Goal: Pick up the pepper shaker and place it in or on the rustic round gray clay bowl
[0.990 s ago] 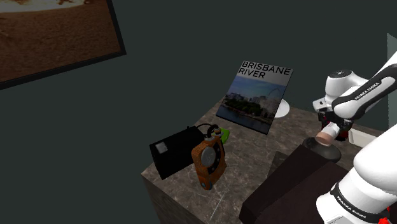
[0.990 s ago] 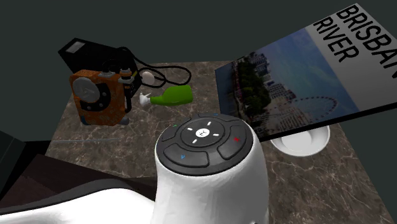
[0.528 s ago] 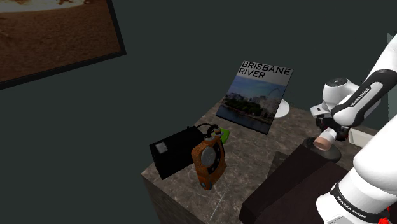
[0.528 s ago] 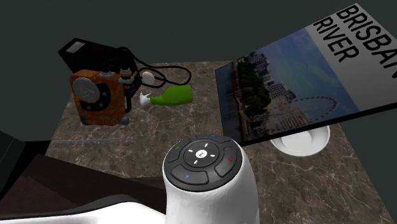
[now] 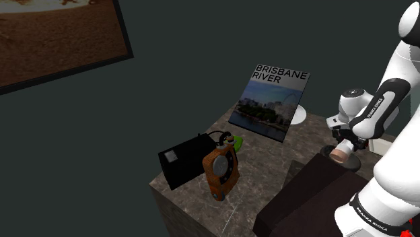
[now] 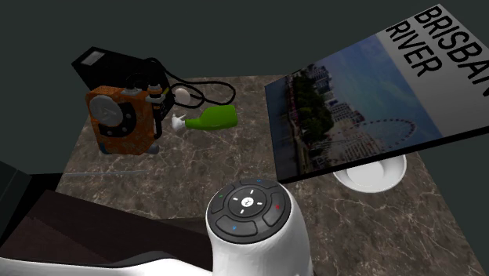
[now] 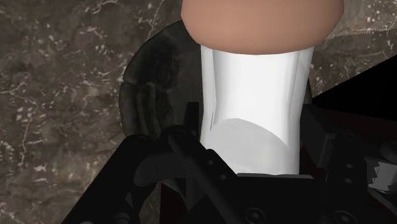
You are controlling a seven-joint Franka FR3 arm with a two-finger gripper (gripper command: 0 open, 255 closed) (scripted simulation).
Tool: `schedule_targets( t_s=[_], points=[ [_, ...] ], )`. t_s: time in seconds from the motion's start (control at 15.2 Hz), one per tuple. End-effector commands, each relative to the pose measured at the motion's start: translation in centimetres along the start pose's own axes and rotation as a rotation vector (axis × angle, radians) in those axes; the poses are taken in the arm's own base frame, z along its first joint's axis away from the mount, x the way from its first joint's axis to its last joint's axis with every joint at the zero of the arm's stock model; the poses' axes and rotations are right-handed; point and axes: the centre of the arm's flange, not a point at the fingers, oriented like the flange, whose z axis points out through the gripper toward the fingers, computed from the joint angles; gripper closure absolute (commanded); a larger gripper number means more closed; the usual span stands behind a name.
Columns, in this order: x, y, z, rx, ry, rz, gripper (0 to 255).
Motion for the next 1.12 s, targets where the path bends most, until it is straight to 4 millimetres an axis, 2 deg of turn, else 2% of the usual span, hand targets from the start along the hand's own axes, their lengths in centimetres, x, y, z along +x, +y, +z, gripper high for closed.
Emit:
schedule_targets(
  t_s=[0.0, 0.2, 0.26, 0.59, 0.86, 1.06],
  points=[
    [0.0, 0.0, 0.0, 0.000, 0.000, 0.000, 255],
    [0.0, 0.0, 0.0, 0.000, 0.000, 0.000, 255],
    [0.0, 0.0, 0.0, 0.000, 0.000, 0.000, 0],
    [0.0, 0.0, 0.0, 0.000, 0.000, 0.000, 0],
    [0.0, 0.0, -5.0, 0.000, 0.000, 0.000, 0],
    [0.0, 0.0, -5.0, 0.000, 0.000, 0.000, 0]
  ],
)
